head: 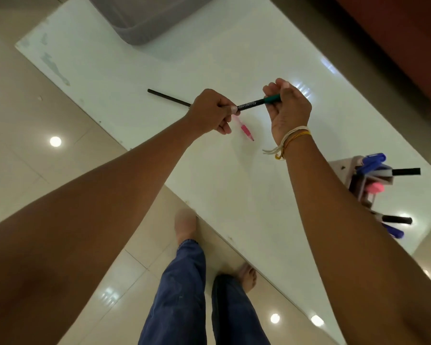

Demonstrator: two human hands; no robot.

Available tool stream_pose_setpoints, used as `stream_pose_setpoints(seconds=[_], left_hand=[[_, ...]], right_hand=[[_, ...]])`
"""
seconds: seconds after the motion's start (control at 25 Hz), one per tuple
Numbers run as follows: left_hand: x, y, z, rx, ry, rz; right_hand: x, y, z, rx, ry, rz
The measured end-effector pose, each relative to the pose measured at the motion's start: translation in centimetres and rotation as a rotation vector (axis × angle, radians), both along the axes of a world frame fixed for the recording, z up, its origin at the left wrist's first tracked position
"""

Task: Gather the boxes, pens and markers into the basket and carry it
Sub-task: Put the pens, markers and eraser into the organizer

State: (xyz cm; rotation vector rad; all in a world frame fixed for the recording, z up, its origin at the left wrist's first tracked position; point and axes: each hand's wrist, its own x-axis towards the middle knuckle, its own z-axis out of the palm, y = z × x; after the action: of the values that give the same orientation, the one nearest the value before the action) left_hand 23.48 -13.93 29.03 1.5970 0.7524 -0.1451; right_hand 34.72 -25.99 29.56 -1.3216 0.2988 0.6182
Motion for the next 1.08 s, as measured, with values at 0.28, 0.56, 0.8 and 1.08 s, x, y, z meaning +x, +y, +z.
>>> stream_pose_setpoints(seconds=[0.28,0.56,0.8,1.08], left_hand=[[-0.5,-9.0,1.8,-0.074,0.035,-0.111],[-0.4,-17.6,2.4,-0.251,0.064,-0.185],[1.4,-24.3,2.5,-0.276,0.018,-0.193],[2.9,-29.0,1.4,0.085,0.025,-0.058]], right_hand=[[-2.5,-11.7,1.4,0.020,-0.016,0.007],[-3.4,-20.4,2.7,-0.046,-0.115,-0.050],[-1.4,-26.2,5.4,-0.184,-0.249,0.003],[0.7,-30.0,6.8,-0.445,-0.623,-0.100]])
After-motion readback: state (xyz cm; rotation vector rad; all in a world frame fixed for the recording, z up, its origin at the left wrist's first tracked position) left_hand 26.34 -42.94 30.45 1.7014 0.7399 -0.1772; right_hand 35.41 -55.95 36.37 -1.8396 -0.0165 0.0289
